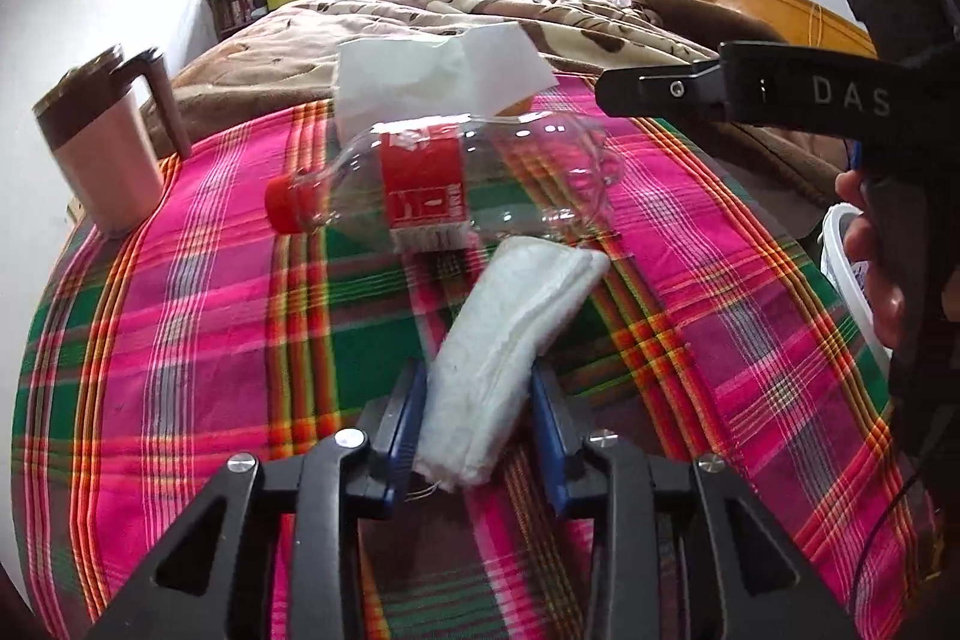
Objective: Collect trash
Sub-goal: 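Grasp the white cloth with the left gripper while the right grasps the red-label bottle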
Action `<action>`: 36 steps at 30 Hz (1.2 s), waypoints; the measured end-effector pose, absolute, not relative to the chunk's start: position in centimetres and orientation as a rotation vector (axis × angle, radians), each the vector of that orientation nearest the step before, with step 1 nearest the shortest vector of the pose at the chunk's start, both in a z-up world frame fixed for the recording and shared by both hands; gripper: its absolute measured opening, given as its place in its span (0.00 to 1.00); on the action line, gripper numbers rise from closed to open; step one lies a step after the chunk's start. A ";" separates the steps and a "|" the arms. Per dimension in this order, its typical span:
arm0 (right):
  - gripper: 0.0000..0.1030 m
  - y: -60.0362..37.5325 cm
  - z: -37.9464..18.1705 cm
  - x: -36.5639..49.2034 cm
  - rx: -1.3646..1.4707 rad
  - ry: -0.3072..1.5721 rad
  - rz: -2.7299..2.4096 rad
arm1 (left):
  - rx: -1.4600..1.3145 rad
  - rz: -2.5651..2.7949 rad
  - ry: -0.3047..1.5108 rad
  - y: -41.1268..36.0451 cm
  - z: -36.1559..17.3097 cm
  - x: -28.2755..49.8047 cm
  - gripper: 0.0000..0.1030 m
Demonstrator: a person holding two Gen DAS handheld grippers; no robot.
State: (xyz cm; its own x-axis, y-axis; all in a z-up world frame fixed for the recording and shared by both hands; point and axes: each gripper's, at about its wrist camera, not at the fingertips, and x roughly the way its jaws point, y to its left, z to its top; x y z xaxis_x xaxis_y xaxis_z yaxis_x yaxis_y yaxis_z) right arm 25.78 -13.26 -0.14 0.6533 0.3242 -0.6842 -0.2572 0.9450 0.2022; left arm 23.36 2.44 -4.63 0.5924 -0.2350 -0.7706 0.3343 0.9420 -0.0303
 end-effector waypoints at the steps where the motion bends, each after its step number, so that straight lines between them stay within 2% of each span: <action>1: 0.64 -13.1 -0.1 25.8 0.091 0.791 0.340 | 0.114 -0.327 0.879 2.8 -4.6 23.2 0.34; 14: 0.64 -8.1 -0.2 27.2 -0.076 0.777 0.498 | -0.052 -0.111 0.886 9.2 -4.7 22.0 0.34; 17: 0.65 -7.0 -0.5 27.3 -0.130 0.792 0.534 | -0.082 -0.082 0.883 9.9 -4.7 22.2 0.36; 20: 0.71 -6.2 -1.1 27.0 -0.206 0.822 0.557 | -0.108 -0.064 0.883 10.5 -4.9 22.4 0.43; 29: 0.71 -5.5 -1.9 26.4 -0.265 0.901 0.568 | -0.124 -0.083 0.884 10.4 -5.0 22.7 0.54; 31: 0.71 -5.4 -2.1 27.0 -0.239 0.916 0.544 | -0.111 -0.088 0.883 10.2 -4.9 23.0 0.62; 36: 0.71 -5.7 -2.9 28.7 -0.137 0.982 0.496 | -0.089 -0.115 0.918 9.4 -5.6 24.0 0.64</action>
